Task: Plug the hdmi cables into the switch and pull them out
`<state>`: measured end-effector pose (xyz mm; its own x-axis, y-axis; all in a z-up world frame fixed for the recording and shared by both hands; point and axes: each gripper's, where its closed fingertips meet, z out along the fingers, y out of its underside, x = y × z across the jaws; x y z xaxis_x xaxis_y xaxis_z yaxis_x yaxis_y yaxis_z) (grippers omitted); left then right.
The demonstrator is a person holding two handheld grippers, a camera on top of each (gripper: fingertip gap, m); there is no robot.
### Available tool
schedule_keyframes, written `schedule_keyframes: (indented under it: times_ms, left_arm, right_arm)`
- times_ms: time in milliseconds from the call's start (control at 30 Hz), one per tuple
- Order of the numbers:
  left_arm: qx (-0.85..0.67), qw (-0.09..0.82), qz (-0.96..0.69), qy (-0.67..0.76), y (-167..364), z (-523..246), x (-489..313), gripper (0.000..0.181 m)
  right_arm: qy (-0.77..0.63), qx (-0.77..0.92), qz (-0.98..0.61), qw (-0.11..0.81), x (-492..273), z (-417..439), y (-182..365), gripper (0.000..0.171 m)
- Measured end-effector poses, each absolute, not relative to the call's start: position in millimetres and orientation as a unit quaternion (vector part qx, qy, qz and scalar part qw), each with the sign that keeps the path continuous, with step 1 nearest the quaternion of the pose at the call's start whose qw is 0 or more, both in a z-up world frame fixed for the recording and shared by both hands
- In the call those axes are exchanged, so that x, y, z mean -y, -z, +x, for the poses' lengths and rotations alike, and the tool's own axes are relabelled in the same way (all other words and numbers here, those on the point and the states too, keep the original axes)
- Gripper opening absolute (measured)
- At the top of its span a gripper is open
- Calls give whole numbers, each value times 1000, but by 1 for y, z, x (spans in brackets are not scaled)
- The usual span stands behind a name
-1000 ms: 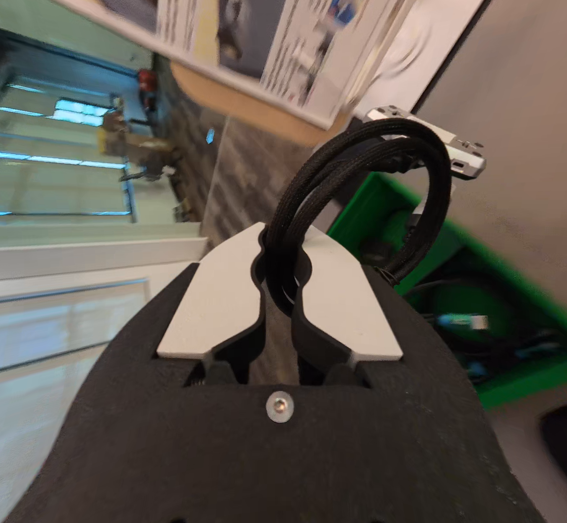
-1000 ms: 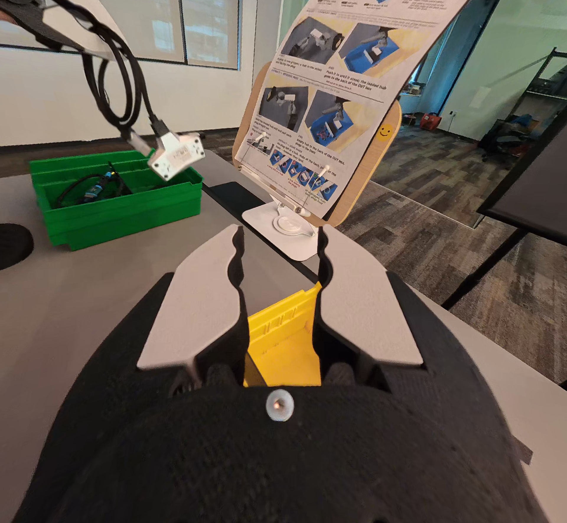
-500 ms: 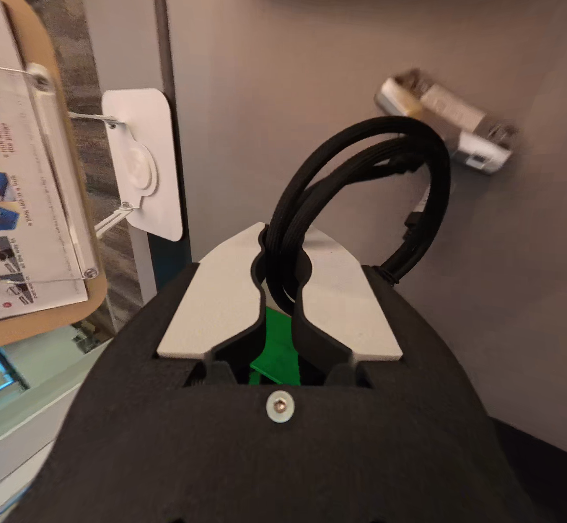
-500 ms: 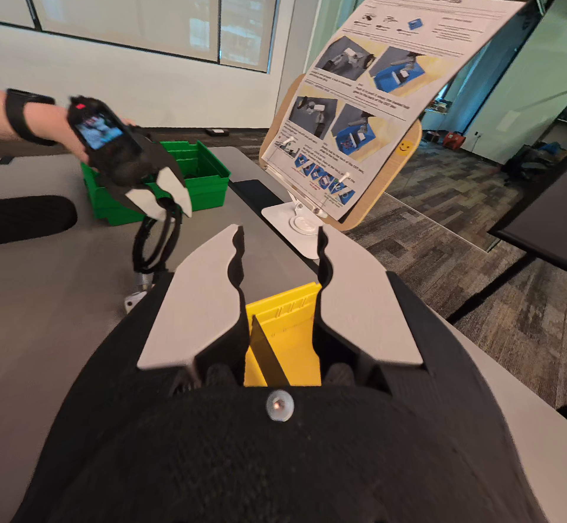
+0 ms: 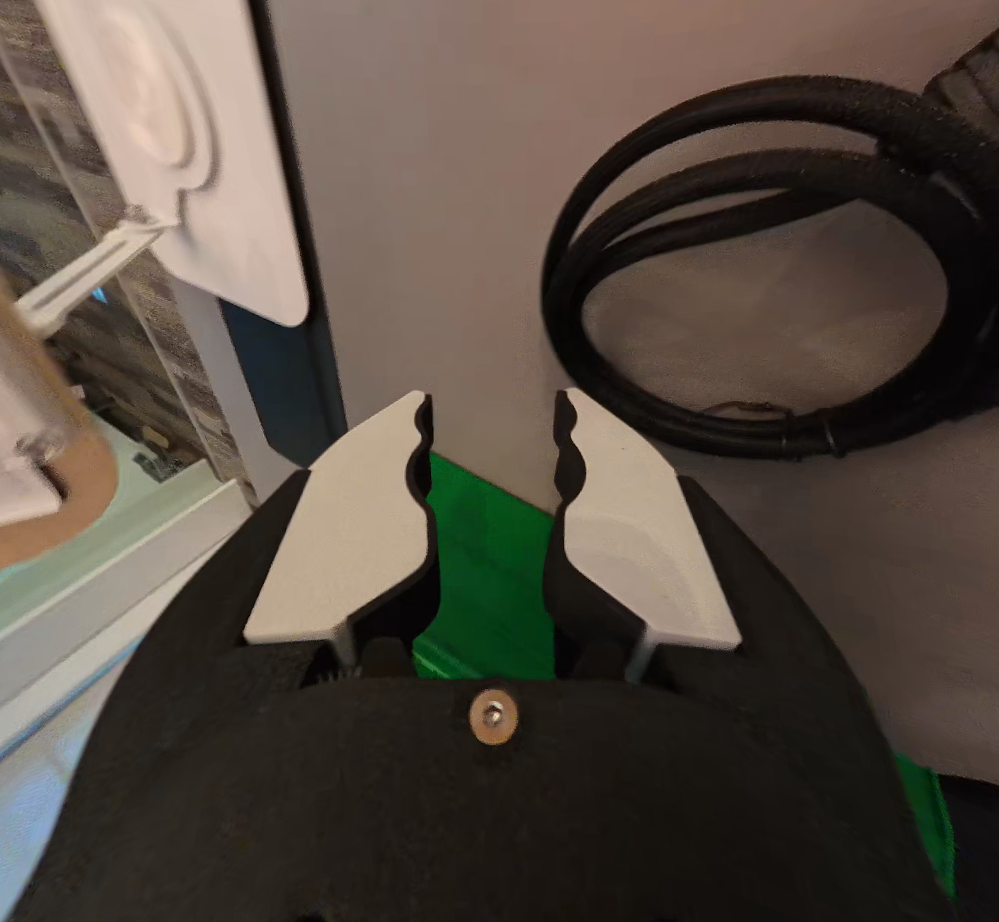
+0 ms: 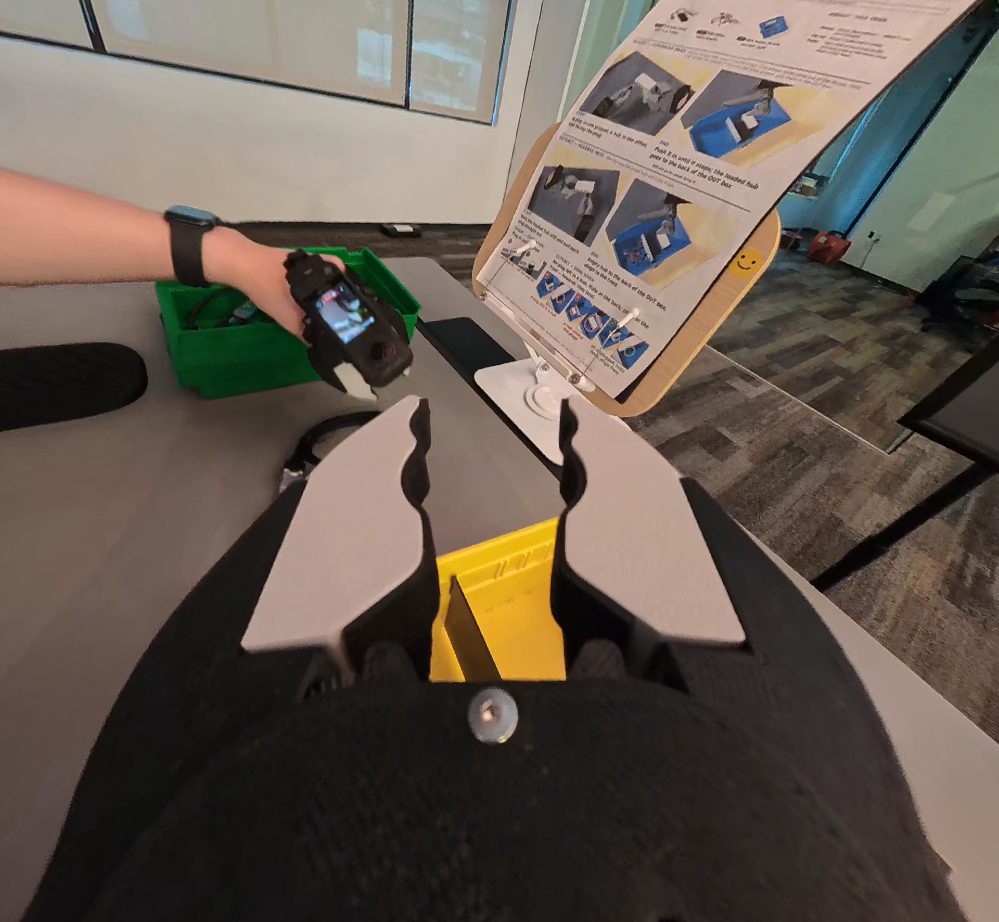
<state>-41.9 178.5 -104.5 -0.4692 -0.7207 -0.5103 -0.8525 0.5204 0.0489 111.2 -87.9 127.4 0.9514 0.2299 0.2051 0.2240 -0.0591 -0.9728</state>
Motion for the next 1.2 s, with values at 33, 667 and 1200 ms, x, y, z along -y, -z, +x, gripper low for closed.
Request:
schedule_keyframes:
  times_ms: [33, 667, 1200]
  left_arm:
    - [-832, 241, -482, -131, 88, -43, -178, 43]
    - [-705, 275, -653, 21, 22, -250, -184, 15]
    - [-882, 137, -450, -4, 90, -189, -185, 12]
  right_arm:
    - [-7, 154, -723, 673, 88, 111, -130, 46]
    - [23, 165, -764, 624, 67, 104, -107, 45]
    - [68, 153, -809, 563, 47, 114, -76, 46]
